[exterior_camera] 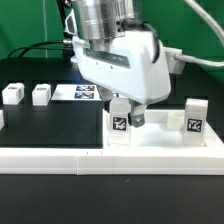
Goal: Assemble square table
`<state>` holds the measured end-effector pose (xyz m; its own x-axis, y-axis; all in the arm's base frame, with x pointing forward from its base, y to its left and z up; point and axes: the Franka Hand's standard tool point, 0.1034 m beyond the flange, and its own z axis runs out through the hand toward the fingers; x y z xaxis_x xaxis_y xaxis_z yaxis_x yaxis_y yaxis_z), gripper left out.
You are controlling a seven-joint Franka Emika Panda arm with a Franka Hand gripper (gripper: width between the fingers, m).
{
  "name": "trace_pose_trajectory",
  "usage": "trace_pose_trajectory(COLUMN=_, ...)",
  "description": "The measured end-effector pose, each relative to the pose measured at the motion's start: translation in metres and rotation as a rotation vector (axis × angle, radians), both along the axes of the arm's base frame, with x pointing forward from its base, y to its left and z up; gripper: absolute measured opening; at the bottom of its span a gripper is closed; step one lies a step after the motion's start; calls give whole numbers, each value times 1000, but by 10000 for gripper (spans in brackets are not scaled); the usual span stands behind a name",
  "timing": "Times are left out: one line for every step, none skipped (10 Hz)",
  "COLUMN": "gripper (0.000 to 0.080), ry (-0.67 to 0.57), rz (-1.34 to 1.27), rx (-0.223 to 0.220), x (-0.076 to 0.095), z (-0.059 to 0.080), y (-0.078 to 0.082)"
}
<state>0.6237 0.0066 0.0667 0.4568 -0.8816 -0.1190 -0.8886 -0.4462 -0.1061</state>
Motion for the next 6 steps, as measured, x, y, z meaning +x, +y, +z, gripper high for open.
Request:
trace_pose_trajectory(gripper=649, ry=-12, rz=83, rx=-4, x=0, z=-1, y=-1)
trace_pose_trajectory(gripper=649, ry=-25, rz=169, rx=-8, x=0, z=-1, y=-1)
trace_pose_trajectory(gripper=649, ry=-38, rz=251, rx=-11, x=0, z=0, y=-2)
trace_pose_trajectory(gripper=649, ry=-66, rz=471, rx=-29, x=2, z=3, y=-7)
trace_pose_trajectory(gripper=649, ry=-92, rz=673, rx=-57, x=6, z=7, y=-9)
trace_pose_trajectory(gripper=649, ry=-108, rz=826, rx=-67, x=4, z=2, y=-6)
